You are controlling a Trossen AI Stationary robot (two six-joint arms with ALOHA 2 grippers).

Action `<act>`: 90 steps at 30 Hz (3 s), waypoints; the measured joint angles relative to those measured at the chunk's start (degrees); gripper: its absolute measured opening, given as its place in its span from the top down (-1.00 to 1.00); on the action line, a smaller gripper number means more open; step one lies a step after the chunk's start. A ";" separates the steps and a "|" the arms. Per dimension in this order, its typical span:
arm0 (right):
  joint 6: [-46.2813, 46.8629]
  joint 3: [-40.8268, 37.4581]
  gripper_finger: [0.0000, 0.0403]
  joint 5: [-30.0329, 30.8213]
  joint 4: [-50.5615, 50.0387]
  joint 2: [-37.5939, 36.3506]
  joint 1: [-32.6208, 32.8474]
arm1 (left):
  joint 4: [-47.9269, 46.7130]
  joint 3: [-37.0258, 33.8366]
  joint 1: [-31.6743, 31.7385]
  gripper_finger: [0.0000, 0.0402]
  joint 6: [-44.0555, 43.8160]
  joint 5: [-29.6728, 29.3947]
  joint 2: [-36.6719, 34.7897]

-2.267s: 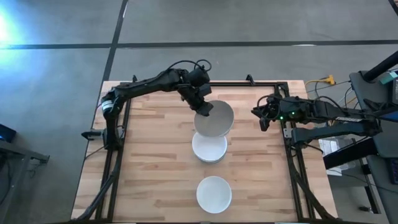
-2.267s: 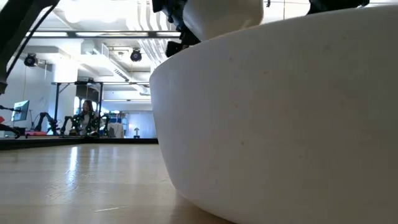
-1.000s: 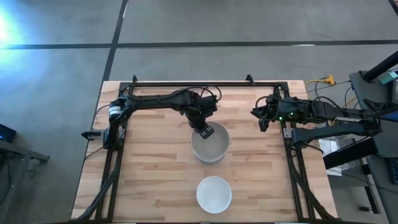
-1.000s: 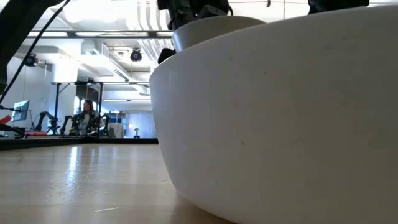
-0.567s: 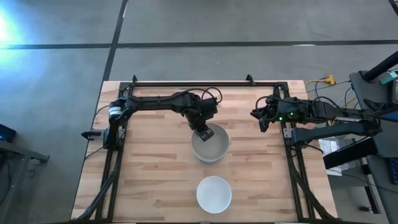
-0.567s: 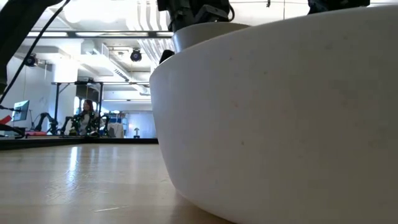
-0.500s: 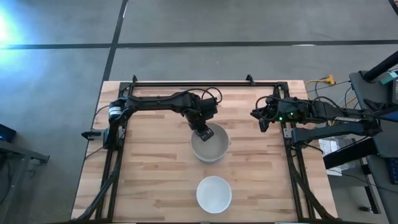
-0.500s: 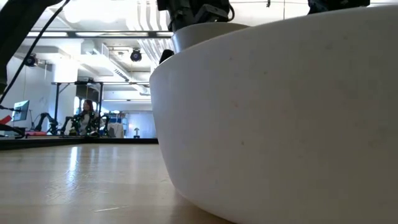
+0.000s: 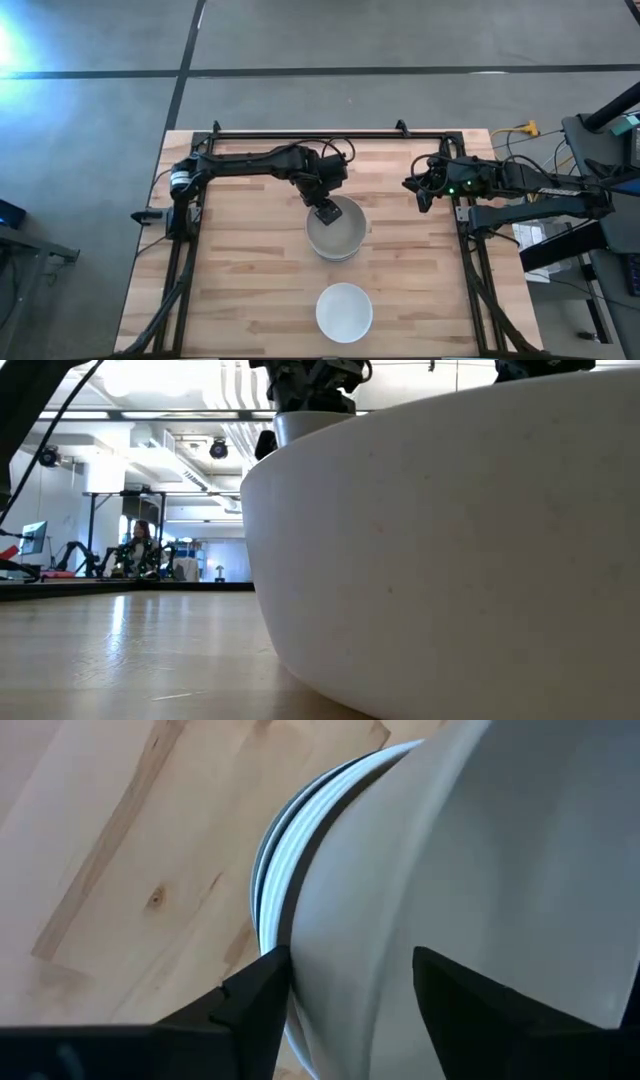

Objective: Nest bowls inside each other
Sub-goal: Stack the light grey bowl on top of the white bowl, then stack the white bowl on top of the light grey bowl

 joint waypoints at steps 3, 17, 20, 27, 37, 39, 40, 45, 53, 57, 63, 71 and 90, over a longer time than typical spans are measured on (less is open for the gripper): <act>0.50 0.00 0.58 0.00 0.02 0.00 0.00 | -0.08 -0.07 -0.23 0.02 0.67 -0.41 0.13; 0.98 0.00 0.58 -0.36 0.04 0.00 0.00 | -2.32 0.20 -1.85 0.02 0.57 -8.73 -0.11; 0.98 0.00 0.58 -0.63 0.02 0.00 0.00 | -3.88 1.12 -1.85 0.02 0.05 -10.63 -0.11; 0.52 0.00 0.58 -1.53 0.02 0.02 0.00 | -8.16 4.64 -1.85 0.02 -0.03 -13.81 -0.42; -0.44 -0.55 0.58 -1.53 -0.09 0.02 0.00 | -11.98 5.38 -1.70 0.02 0.01 -17.81 -0.44; -0.50 -0.55 0.58 -1.53 -0.08 0.02 0.00 | -12.41 5.35 -1.70 0.02 0.02 -19.06 -0.44; -0.52 -0.55 0.58 -1.53 -0.07 0.02 0.00 | -12.22 5.35 -1.69 0.02 0.02 -19.23 -0.46; -0.59 -0.57 0.58 -1.53 -0.07 0.02 0.00 | -12.18 6.60 -1.63 0.02 0.02 -19.23 -0.62; -0.63 -0.61 0.58 -2.01 0.58 0.02 -0.02 | -12.10 9.24 -1.63 0.02 0.48 -21.76 -3.60; -0.90 -0.73 0.58 -3.44 3.76 0.06 -0.01 | -11.65 7.55 -1.74 0.02 3.50 -25.58 -8.26; -0.92 -0.76 0.58 -7.56 11.36 2.15 0.42 | -9.19 0.39 -1.76 0.02 4.57 -26.59 -18.01; 3.57 -0.76 0.58 -7.98 14.31 9.13 6.18 | 3.05 -23.54 -2.00 0.02 1.46 -25.27 -37.76; 12.03 -0.74 0.58 -7.56 34.22 14.84 17.26 | 43.03 -59.12 -2.22 0.02 -5.72 -18.35 -65.36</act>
